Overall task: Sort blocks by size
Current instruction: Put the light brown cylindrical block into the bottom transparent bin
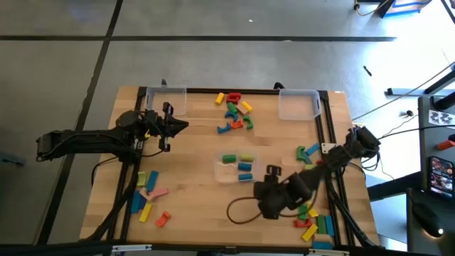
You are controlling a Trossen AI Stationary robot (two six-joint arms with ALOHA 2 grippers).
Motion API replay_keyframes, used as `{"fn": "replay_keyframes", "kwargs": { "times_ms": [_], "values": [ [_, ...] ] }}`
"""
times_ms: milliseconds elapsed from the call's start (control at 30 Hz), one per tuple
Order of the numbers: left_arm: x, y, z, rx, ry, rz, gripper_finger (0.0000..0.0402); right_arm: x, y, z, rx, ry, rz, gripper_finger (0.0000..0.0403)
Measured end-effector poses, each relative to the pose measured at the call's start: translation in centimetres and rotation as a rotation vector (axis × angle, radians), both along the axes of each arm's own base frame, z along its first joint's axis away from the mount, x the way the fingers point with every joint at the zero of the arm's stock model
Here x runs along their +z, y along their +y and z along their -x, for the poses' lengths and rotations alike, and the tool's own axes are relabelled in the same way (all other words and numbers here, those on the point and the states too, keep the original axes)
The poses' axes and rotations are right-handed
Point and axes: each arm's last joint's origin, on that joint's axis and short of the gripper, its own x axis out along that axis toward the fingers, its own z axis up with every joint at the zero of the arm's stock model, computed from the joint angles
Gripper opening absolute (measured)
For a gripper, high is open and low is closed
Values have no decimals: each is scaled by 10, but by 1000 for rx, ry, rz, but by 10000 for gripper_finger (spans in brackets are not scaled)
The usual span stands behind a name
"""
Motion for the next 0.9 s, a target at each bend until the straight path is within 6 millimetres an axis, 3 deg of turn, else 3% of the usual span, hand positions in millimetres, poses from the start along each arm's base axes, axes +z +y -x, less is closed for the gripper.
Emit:
{"fn": "replay_keyframes", "kwargs": {
  "times_ms": [233, 400, 733, 900],
  "values": [
    [0, 0, 0, -1, 1, 1, 24, -6, 19, 35, -129, 138, -17, 224],
    [0, 0, 0, -1, 1, 3, 24, -9, 21, 59, -205, 162, -8, 224],
    [-1, 0, 0, -1, 5, 5, 24, -15, -6, 113, -389, 151, -53, 224],
    [-1, 0, 0, 0, 5, 2, 24, -20, -24, 130, -451, 144, -65, 224]
  ]
}}
